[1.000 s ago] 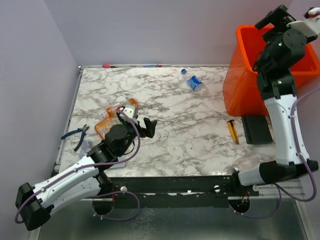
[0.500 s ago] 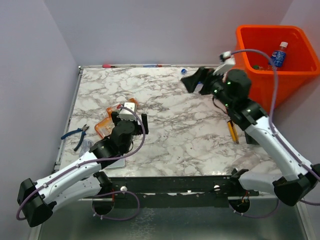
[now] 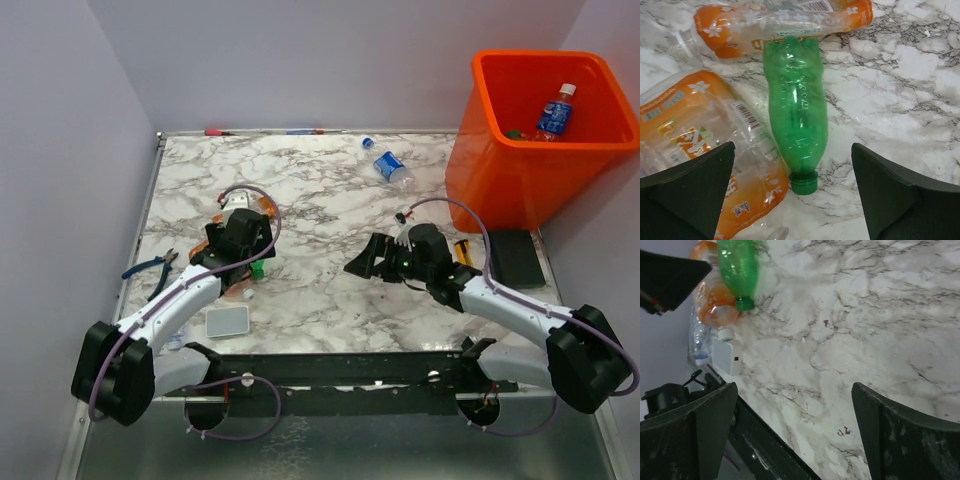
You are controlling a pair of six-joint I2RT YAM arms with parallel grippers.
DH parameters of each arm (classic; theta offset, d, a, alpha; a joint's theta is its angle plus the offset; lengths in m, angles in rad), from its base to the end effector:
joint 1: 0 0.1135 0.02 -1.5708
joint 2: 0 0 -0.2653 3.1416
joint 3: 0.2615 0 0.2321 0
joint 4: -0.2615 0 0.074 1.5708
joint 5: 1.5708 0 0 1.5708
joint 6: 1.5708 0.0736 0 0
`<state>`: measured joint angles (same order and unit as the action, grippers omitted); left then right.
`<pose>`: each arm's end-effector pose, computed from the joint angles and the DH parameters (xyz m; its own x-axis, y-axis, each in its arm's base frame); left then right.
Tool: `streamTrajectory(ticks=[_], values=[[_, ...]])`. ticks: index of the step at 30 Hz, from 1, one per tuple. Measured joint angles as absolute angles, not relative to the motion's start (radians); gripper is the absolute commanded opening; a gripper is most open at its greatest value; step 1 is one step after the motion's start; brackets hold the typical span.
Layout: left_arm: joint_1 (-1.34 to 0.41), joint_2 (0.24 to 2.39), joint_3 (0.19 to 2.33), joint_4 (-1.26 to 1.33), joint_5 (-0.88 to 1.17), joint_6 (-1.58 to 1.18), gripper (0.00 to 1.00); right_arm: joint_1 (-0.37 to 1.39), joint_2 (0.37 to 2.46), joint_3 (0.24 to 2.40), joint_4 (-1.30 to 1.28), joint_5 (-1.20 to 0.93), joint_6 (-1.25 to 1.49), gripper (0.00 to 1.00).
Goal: Put the plastic bottles in the bin
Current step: Pick up the plastic bottle at the center of the board.
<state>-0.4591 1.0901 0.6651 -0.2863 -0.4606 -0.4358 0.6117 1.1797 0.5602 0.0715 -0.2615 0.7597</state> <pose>0.2228 -0.0736 0.2196 -0.5707 -0.1397 -0.8092 -0.1608 0.9854 -0.0567 0.2020 0.1649 0.2018 -0.8157 0.2405 -0.5261 -0.2394 0.6876 0.6855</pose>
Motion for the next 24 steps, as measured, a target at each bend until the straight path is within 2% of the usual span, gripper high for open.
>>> streamTrajectory(ticks=[5,12,21,24], values=[[-0.453,1.242,0.766,-0.285,-0.400,-0.453,0.99,0.612,1.137,0.480,0.229,-0.345,0.790,1.00],[-0.419,1.422,0.859,-0.244,-0.419,-0.489,0.98,0.612,0.990,0.450,0.241,-0.361,0.772,0.99],[-0.403,1.567,0.859,-0.237,-0.418,-0.532,0.80,0.612,0.892,0.408,0.215,-0.369,0.744,0.99],[-0.401,1.582,0.859,-0.222,-0.406,-0.544,0.64,0.612,0.878,0.398,0.211,-0.369,0.740,0.98]])
